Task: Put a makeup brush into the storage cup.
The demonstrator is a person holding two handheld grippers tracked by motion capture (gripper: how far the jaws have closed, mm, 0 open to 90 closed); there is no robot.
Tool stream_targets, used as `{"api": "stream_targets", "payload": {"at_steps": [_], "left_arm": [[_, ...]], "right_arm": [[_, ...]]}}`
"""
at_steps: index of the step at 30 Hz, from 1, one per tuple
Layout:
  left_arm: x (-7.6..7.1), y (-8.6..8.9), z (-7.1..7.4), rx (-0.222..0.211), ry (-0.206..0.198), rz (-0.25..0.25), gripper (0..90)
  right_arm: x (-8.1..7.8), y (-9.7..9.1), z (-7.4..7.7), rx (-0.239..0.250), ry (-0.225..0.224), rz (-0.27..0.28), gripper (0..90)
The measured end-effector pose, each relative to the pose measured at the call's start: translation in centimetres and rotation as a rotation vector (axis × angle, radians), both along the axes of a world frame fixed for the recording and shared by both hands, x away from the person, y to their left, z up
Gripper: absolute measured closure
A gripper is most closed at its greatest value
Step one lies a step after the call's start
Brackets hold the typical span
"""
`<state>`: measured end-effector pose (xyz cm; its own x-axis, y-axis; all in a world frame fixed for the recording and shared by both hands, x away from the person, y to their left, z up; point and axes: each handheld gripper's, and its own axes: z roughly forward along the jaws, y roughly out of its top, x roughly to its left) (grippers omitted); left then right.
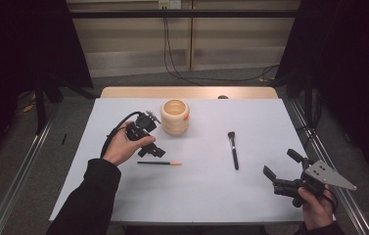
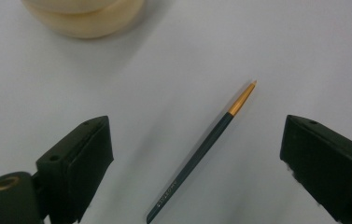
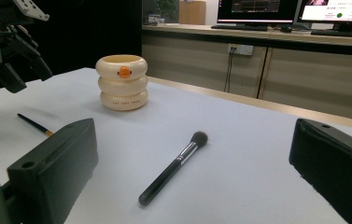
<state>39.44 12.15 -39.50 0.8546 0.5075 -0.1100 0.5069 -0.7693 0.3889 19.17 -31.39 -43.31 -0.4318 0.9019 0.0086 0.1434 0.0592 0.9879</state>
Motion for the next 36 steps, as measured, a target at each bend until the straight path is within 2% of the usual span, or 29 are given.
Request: {"api": "stream_targets", "payload": {"at_steps": [1, 2, 5, 7, 8, 10, 13, 14, 15, 16, 19, 21, 24, 25, 27, 29, 30, 33, 36], "left_arm": [[0.0, -0.1, -0.2, 0.007, -0.001, -0.004, 10.7], [0.1, -0.1, -0.3, 0.006, 0.016, -0.011, 10.4], [-0.1, -0.4, -0.6, 0.018, 0.015, -0.016, 8.9], [-0.1, -0.6, -0.7, 0.049, 0.022, -0.032, 8.1], [-0.1, -0.7, -0.8, 0.067, 0.008, -0.044, 8.1], [-0.2, -0.8, -1.1, 0.069, -0.001, -0.039, 7.1], [-0.2, -0.8, -1.3, 0.071, 0.013, -0.047, 9.2], [-0.3, -0.9, -1.5, 0.060, 0.013, -0.036, 11.5], [-0.2, -0.8, -1.4, 0.070, 0.033, -0.061, 13.5], [-0.3, -0.8, -1.5, 0.055, 0.022, -0.053, 15.9], [-0.4, -0.7, -1.6, 0.065, 0.028, -0.076, 21.6], [-0.5, -0.7, -1.9, 0.050, 0.028, -0.071, 26.0], [-0.5, -0.7, -2.2, 0.059, 0.041, -0.097, 30.3], [-0.6, -0.8, -2.3, 0.062, 0.046, -0.094, 33.7], [-0.6, -0.8, -2.6, 0.056, 0.056, -0.102, 35.0], [-0.6, -1.0, -2.8, 0.055, 0.050, -0.107, 39.6], [-0.5, -1.0, -2.8, 0.069, 0.055, -0.114, 41.5], [-0.7, -1.3, -3.2, 0.072, 0.052, -0.114, 42.6], [-0.5, -1.5, -3.6, 0.079, 0.068, -0.139, 44.2]], "right_arm": [[0.0, 0.0, 0.0, 0.000, -0.001, 0.002, 0.5], [0.0, 0.0, 0.0, -0.002, -0.002, 0.003, 0.5], [0.0, 0.0, 0.0, -0.002, -0.002, 0.001, 0.5], [0.0, 0.0, 0.0, -0.002, -0.001, 0.001, 0.5], [0.0, 0.0, 0.0, -0.004, 0.000, -0.002, 0.5], [0.0, 0.0, 0.0, 0.002, 0.000, 0.001, 0.5], [0.0, 0.0, 0.0, 0.000, 0.001, -0.001, 0.5], [0.0, 0.0, 0.0, -0.004, 0.001, -0.002, 0.5], [0.0, 0.0, 0.0, -0.004, 0.000, -0.001, 0.5], [0.0, 0.0, 0.0, -0.004, 0.000, 0.000, 0.5], [0.0, 0.0, 0.0, -0.003, 0.001, -0.001, 0.5], [0.0, 0.0, 0.0, -0.007, -0.001, -0.003, 0.5], [0.0, 0.1, 0.0, -0.005, 0.003, -0.002, 0.5], [0.0, 0.1, 0.0, -0.006, 0.003, 0.000, 0.5], [0.0, 0.1, 0.0, -0.006, 0.000, -0.001, 0.5], [0.0, 0.1, 0.0, -0.007, -0.001, 0.003, 0.5], [0.0, 0.1, 0.0, -0.007, -0.003, 0.003, 0.5], [0.0, 0.1, 0.0, -0.008, -0.003, 0.005, 0.5], [0.0, 0.1, 0.0, -0.008, -0.003, 0.007, 0.5]]}}
